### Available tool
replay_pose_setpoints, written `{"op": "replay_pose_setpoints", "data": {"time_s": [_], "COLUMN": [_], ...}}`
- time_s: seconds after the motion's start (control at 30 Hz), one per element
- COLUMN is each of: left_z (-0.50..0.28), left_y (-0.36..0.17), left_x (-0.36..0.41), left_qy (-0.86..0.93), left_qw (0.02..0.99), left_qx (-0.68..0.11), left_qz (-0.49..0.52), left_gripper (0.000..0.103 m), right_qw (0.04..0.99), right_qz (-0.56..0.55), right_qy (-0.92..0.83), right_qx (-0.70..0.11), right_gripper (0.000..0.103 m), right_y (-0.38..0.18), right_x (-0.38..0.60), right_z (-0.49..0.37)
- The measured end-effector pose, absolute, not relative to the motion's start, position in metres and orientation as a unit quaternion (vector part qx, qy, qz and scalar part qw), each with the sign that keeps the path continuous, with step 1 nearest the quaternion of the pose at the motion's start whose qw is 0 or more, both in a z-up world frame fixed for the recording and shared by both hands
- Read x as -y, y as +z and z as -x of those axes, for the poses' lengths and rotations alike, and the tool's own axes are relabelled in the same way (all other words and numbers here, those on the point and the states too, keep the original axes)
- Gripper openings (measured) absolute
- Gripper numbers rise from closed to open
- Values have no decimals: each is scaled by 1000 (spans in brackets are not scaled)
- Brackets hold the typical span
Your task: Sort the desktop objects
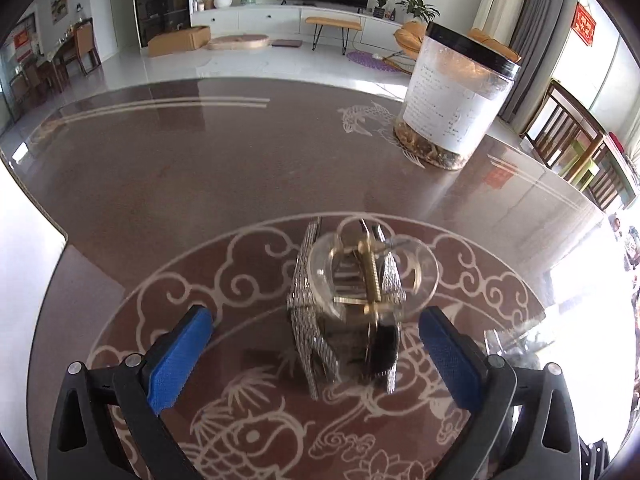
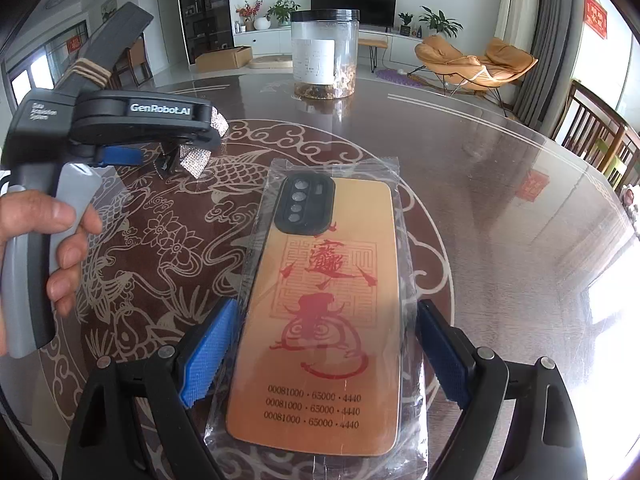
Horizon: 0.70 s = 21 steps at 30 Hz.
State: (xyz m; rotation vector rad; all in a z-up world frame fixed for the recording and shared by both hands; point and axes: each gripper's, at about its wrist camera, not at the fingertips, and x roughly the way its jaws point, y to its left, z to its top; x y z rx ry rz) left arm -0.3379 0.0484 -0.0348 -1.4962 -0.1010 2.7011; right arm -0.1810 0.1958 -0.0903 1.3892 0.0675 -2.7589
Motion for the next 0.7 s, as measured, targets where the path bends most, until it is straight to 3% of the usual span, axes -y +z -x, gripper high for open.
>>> {"op": "replay_pose_setpoints", "data": {"time_s": [0.1, 0.13, 0.2, 0.4, 0.7], "left_z": [349, 349, 343, 299, 131], "left_y": [-38, -38, -33, -31, -33], "left_x": [-58, -60, -61, -40, 5], "left_qy": [877, 881, 892, 893, 893], "left_qw": [20, 24, 30, 47, 35], "left_qx": [2, -4, -17, -11, -14], "left_qz": [481, 473, 451, 448, 448], "left_gripper": [103, 97, 55, 55, 55], "right_qw": [26, 26, 25, 25, 29], "right_qz": [-449, -449, -449, -449, -449], "right_qy": [-893, -893, -893, -893, -893], "right_qx": [-22, -22, -23, -22, -19], "right_gripper": [89, 89, 88, 89, 89], "right_y": [-90, -90, -91, -91, -91], "right_x": [-196, -196, -196, -196, -196], "right_z": [181, 181, 181, 181, 181]}}
